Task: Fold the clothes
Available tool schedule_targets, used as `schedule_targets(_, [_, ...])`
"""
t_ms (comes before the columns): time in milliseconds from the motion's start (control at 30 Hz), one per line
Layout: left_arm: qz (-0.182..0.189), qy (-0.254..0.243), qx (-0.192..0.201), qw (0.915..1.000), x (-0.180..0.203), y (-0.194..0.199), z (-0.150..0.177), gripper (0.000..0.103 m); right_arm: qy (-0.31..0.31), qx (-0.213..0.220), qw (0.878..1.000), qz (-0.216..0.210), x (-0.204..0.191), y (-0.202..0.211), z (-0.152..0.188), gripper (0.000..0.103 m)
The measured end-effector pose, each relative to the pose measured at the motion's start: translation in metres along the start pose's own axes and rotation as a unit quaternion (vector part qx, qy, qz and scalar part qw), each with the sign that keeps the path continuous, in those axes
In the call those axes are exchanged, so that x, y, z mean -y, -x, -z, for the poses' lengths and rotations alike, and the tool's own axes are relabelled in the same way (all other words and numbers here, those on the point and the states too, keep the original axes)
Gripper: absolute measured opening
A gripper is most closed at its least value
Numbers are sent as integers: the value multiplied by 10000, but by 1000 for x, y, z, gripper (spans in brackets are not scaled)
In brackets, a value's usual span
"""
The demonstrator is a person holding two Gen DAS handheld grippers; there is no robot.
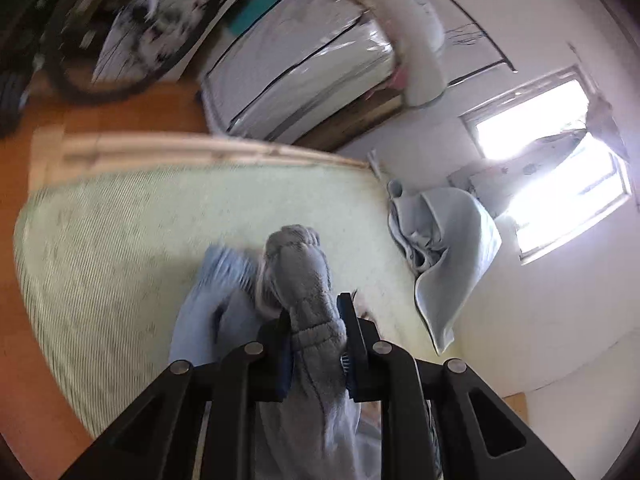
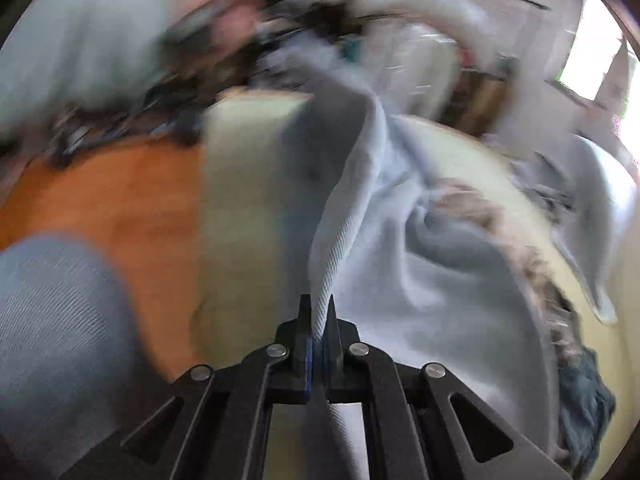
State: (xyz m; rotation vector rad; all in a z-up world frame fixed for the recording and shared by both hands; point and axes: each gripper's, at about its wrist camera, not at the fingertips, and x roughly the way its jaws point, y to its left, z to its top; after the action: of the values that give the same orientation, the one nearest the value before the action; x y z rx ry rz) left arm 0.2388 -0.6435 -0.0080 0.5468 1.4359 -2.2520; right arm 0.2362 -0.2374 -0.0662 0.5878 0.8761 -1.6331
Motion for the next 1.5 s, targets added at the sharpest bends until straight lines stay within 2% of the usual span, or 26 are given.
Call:
schedule_targets(67, [-306, -306, -63, 9990, 2, -12, -5, 19, 231, -141, 9991, -337, -20, -7, 7, 1])
schedule_targets(133, [-631, -421, -144, 9970, -7, -24, -2, 19, 182, -294, 9980, -525, -22, -13, 7, 4])
schedule_targets(200, [-842, -183, -144, 9962, -34, -23, 2, 19, 91, -595, 9953, -754, -16, -21, 5, 6])
schedule_targets(267, [-923, 73, -86, 9957, -60, -17, 10, 19, -29, -674, 9920, -1069, -5, -18, 2, 7])
schedule_targets(333, [-1003, 210, -17, 9947, -81, -10, 18, 19, -230, -609, 9880, -1402, 16, -7, -3, 15])
schedule_targets(367, [-1045, 261, 10, 9942, -91, -4, 23, 19, -333, -555, 9858, -1548, 28, -1, -7, 25])
schedule_targets(400, [-1076, 306, 24, 9937, -100, 0, 26, 19, -474, -445, 9836, -1680, 46, 8, -12, 39])
schedule_targets(467, [-1135, 363, 22, 9929, -115, 7, 31, 19, -798, -237, 9817, -1713, 82, 18, -20, 49])
schedule_targets(567, [-1209, 385, 17, 9919, -130, 11, 42, 19, -1761, 72, 9708, -1629, 151, 28, -19, 51])
schedule_targets(667, [-1206, 532, -10, 9913, -141, 12, 49, 19, -2979, 50, 9408, -1618, 221, 19, 11, 52])
schedule_targets(767, [-1173, 583, -12, 9914, -143, 13, 51, 19, -4119, 10, 8884, -2026, 274, 3, 57, 53])
schedule_targets(800, [-1172, 575, -13, 9914, -142, 13, 50, 19, -4491, 13, 8678, -2126, 285, -2, 73, 53])
schedule_targets(867, [-1194, 538, -25, 9914, -138, 13, 48, 19, -4943, -49, 8384, -2298, 293, -11, 98, 53])
schedule_targets(967, [-1237, 526, -39, 9909, -136, 12, 47, 19, -5133, -75, 8216, -2479, 295, -30, 113, 53])
schedule_targets(1067, [-1264, 544, -36, 9905, -137, 12, 48, 19, -4856, -98, 8350, -2585, 285, -47, 104, 53])
schedule_targets(1100, [-1269, 553, -33, 9904, -137, 12, 48, 19, -4626, -132, 8481, -2580, 279, -53, 94, 53])
schedule_targets(1167, [-1282, 557, -33, 9902, -137, 11, 48, 19, -4229, -266, 8627, -2760, 258, -57, 79, 51])
schedule_targets(1233, [-1294, 557, -37, 9900, -137, 10, 48, 19, -3533, -797, 8803, -3064, 224, -72, 63, 43])
schedule_targets(1300, [-1295, 566, -48, 9900, -138, 9, 47, 19, -2866, -1268, 8924, -3245, 191, -81, 53, 41])
schedule_targets(1367, [-1291, 567, -64, 9900, -139, 9, 47, 19, -2310, -1574, 9010, -3318, 165, -81, 51, 41])
schedule_targets(1433, [-1275, 569, -75, 9902, -140, 8, 47, 19, -2054, -1592, 9086, -3271, 159, -73, 45, 42])
schedule_targets(1500, [-1252, 580, -84, 9904, -142, 8, 46, 19, -2041, -1503, 9084, -3324, 167, -64, 38, 43])
